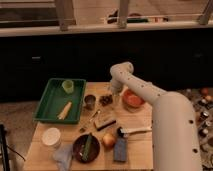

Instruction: Place grapes in paper cup

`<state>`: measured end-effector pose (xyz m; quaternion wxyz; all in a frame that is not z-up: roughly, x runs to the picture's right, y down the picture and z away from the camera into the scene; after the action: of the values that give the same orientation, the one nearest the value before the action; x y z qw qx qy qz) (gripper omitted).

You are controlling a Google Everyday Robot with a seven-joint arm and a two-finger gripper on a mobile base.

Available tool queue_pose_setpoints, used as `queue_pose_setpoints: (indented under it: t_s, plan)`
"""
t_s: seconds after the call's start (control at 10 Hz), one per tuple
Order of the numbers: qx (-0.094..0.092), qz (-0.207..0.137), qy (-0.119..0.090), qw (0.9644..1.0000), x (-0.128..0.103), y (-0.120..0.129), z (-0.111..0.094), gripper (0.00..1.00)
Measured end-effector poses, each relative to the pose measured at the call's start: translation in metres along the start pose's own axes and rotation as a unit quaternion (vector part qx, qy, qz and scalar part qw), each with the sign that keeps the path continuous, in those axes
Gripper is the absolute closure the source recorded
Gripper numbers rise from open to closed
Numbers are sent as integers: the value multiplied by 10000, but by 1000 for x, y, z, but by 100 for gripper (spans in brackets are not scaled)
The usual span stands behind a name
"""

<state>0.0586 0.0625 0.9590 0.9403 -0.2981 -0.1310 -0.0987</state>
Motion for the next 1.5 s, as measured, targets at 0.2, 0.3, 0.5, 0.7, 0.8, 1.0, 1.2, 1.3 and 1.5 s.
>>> queue_pose_setpoints:
  t_s: [0.2, 0.3, 0.5, 0.7, 0.8, 1.0, 1.2, 1.3, 1.5]
  plan:
    - [-19, 31, -5, 10000, 4, 1, 3, 64]
    - [-41, 28, -14, 10000, 4, 2, 5, 75]
    - [-51, 9, -36, 10000, 2, 2, 8, 94]
    - [-40, -32, -40, 10000, 0, 4, 7, 100]
    - [-27, -68, -30, 10000, -2, 6, 3, 100]
    - [121, -144, -27, 9998, -7, 4, -16, 100]
    - [294, -227, -12, 9993, -11, 1, -36, 100]
    - [349, -248, -5, 9991, -12, 0, -43, 100]
    - [512, -294, 35, 9982, -13, -4, -63, 100]
